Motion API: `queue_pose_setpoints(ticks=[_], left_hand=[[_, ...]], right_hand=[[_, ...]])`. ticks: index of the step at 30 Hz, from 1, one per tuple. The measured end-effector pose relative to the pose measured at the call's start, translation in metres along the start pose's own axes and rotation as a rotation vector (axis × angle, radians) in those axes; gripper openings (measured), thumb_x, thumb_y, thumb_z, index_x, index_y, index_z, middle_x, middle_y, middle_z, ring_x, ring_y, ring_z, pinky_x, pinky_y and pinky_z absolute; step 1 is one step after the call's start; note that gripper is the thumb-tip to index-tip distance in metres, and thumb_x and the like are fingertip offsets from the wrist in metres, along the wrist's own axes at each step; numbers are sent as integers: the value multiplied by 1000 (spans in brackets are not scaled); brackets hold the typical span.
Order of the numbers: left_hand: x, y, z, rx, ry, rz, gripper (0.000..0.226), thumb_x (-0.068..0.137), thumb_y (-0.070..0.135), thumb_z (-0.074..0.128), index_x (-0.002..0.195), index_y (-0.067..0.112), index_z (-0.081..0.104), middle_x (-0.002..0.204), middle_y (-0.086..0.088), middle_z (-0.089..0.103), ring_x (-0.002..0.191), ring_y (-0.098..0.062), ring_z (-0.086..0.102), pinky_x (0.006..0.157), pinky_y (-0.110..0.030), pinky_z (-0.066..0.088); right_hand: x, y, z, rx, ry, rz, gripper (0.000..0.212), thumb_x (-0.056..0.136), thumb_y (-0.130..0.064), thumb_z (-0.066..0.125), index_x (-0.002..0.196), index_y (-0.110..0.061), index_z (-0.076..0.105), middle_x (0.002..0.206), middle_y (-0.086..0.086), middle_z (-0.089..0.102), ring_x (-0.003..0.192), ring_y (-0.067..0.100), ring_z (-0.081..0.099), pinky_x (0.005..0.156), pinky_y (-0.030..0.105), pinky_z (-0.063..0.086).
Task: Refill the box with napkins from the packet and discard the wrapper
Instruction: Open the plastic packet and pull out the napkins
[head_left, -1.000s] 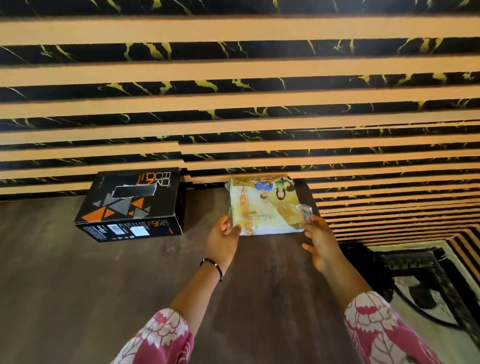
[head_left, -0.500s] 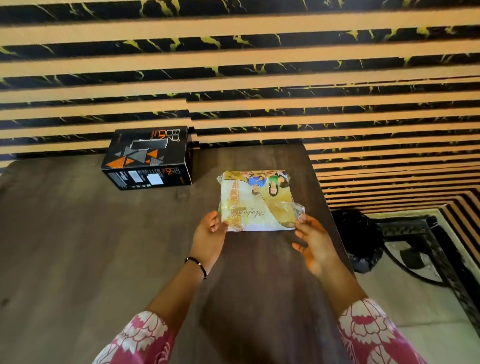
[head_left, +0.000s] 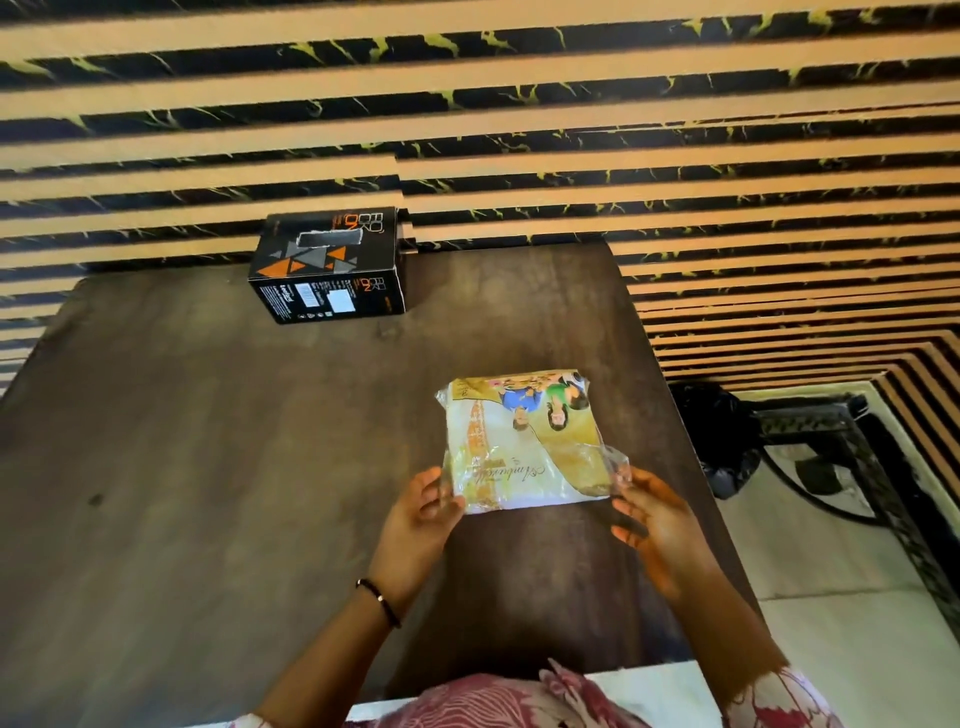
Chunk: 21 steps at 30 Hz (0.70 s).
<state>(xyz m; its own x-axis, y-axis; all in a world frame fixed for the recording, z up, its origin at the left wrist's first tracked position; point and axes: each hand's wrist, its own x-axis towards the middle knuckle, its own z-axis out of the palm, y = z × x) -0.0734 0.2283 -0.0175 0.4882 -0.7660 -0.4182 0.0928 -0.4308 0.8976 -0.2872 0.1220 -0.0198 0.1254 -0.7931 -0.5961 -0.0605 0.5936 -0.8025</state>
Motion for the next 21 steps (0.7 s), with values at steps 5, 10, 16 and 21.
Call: queue_pose_setpoints(ticks=[5, 10, 16, 21], left_hand=[[-3, 3, -9, 123, 62, 147, 49, 81, 5, 67, 125, 10, 46, 131, -8, 52, 115, -15, 52, 95, -25, 47], [16, 31, -2, 644, 42, 527, 64, 76, 36, 65, 132, 14, 43, 134, -1, 46, 126, -17, 42, 107, -34, 32], [46, 41, 27, 1115, -272, 464, 70, 80, 44, 62, 140, 29, 29, 152, 2, 23, 144, -17, 11, 112, -60, 0], [56, 45, 33, 1191, -291, 457, 77, 78, 47, 64, 141, 27, 25, 153, 0, 20, 144, -16, 10, 111, -62, -5]], right_hand=[[0, -11, -9, -43, 96, -105, 16, 93, -10, 51, 93, -21, 62, 105, 5, 61, 103, 24, 54, 85, 43, 47], [-6, -42, 10, -352, 277, -639, 20, 89, 0, 52, 98, -11, 66, 99, 3, 67, 88, 13, 62, 79, 22, 44], [7, -45, 66, -885, 58, -461, 24, 84, -18, 52, 100, -23, 69, 107, 3, 70, 98, 24, 63, 86, 31, 48], [13, -43, 83, -1148, 174, -408, 31, 86, -26, 46, 110, -17, 64, 116, 10, 66, 111, 30, 56, 99, 38, 37]])
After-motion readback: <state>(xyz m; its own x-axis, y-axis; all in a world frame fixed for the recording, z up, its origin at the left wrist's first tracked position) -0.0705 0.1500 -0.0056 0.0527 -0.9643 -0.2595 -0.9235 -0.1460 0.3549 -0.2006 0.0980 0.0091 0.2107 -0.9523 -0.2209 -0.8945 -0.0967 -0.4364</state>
